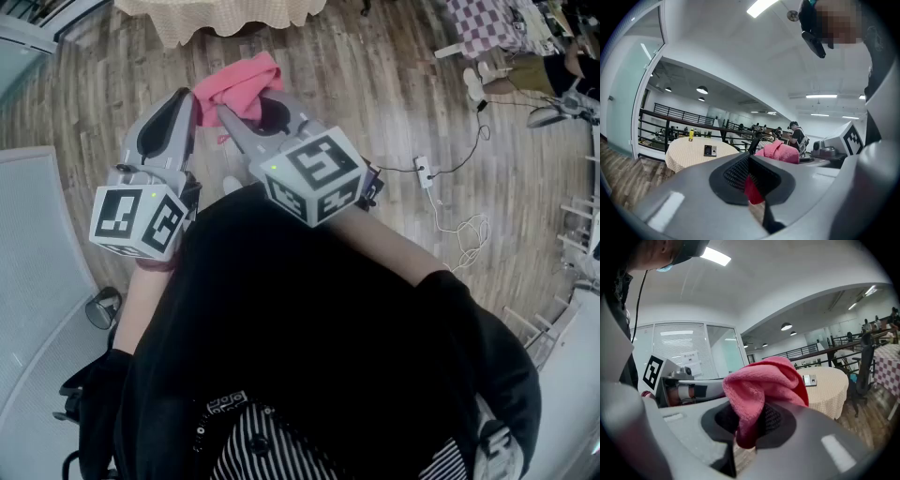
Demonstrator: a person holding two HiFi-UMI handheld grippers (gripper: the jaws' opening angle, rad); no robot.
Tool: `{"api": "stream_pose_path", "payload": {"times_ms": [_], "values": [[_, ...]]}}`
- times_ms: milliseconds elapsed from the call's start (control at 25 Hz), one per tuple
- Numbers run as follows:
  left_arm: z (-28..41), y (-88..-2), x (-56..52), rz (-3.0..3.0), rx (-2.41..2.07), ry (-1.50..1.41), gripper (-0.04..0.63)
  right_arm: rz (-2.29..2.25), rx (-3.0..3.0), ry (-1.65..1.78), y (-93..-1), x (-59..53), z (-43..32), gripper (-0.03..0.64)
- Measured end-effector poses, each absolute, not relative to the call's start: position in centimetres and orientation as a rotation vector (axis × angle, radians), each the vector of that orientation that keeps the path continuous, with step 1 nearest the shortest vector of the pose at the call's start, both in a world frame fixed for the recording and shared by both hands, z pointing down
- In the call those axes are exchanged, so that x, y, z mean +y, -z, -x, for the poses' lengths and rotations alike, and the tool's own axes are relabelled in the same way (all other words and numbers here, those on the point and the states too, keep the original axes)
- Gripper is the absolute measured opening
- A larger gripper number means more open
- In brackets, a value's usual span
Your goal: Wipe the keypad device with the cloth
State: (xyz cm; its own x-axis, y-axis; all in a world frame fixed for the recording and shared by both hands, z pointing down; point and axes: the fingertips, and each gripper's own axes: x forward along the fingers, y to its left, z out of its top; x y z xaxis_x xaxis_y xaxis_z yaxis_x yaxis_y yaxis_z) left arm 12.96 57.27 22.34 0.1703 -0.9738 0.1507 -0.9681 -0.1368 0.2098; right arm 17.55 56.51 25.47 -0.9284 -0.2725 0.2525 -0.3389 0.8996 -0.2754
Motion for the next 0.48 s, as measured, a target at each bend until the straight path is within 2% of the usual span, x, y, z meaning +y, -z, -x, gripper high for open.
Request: {"api": "stream_pose_path", "payload": {"times_ms": [480], "values": [[-16.2,-23.0,55.3,-2.168,-1.901,0.023,-0.012,-0.421,-2.872,-0.539,-26.7,54.5,-20.7,0.071]]}}
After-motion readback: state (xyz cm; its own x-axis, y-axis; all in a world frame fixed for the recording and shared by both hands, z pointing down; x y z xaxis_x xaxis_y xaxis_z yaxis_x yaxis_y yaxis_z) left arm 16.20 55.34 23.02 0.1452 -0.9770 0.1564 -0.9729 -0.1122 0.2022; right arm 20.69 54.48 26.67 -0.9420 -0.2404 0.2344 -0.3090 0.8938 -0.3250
